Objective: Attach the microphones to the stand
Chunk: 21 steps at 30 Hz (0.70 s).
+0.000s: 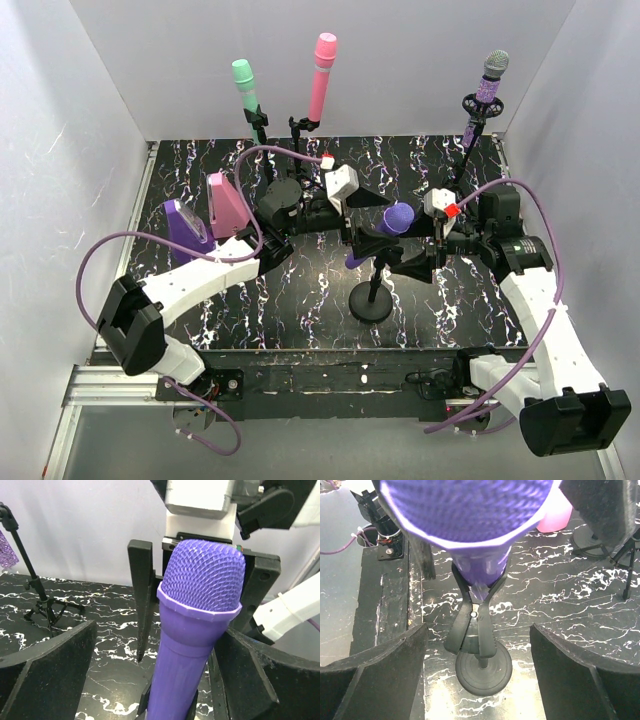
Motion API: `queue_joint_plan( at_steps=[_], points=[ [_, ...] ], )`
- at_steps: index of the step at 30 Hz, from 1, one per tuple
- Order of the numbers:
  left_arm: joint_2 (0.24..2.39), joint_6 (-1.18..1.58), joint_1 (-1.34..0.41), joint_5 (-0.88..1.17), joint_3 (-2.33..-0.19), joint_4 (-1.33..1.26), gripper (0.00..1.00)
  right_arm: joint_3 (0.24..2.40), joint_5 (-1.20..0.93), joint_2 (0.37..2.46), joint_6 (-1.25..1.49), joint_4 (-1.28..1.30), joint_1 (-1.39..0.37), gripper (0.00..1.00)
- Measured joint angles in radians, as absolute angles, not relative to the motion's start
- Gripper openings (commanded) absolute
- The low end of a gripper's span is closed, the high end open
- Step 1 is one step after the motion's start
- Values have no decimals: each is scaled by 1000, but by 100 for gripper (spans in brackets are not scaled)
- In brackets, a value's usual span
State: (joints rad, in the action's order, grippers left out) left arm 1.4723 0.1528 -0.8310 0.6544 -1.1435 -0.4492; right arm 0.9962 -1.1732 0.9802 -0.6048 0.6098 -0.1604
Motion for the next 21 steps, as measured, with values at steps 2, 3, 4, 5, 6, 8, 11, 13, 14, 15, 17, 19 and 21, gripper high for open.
queue_joint_plan(
  at_steps=[2, 3, 4, 5, 6, 8, 11, 13, 14, 15, 17, 19, 21],
  points=[
    [1464, 162, -832, 634, -1143, -448, 98, 991, -1180, 971, -593, 600, -157, 90],
    [1457, 165, -832, 626, -1143, -446, 98, 987, -1184, 966, -583, 596, -155, 91],
    [1448, 167, -832, 618, -1143, -443, 98, 985, -1188, 962, -576, 594, -153, 91],
    [1438, 168, -832, 609, -1143, -437, 98, 985, -1194, 959, -570, 593, -150, 92],
    [1427, 169, -832, 601, -1143, -429, 98, 985, -1203, 957, -567, 590, -146, 92],
    [1397, 173, -832, 579, -1142, -410, 98, 985, -1222, 954, -561, 588, -141, 92],
    [1319, 176, -832, 533, -1110, -375, 98, 986, -1250, 950, -577, 602, -136, 93],
    [1239, 175, -833, 497, -1069, -341, 98, 988, -1258, 948, -605, 630, -134, 93],
    [1193, 176, -832, 477, -1045, -319, 98, 992, -1258, 947, -619, 649, -134, 93],
    [1145, 175, -833, 457, -1022, -299, 98, 994, -1256, 946, -635, 665, -133, 93],
    [1050, 176, -833, 420, -978, -254, 98, 997, -1246, 939, -661, 700, -131, 93],
    [957, 176, -833, 380, -935, -207, 98, 997, -1237, 928, -676, 722, -129, 93],
    [871, 180, -833, 345, -890, -160, 98, 996, -1233, 916, -680, 731, -122, 93]
  ],
)
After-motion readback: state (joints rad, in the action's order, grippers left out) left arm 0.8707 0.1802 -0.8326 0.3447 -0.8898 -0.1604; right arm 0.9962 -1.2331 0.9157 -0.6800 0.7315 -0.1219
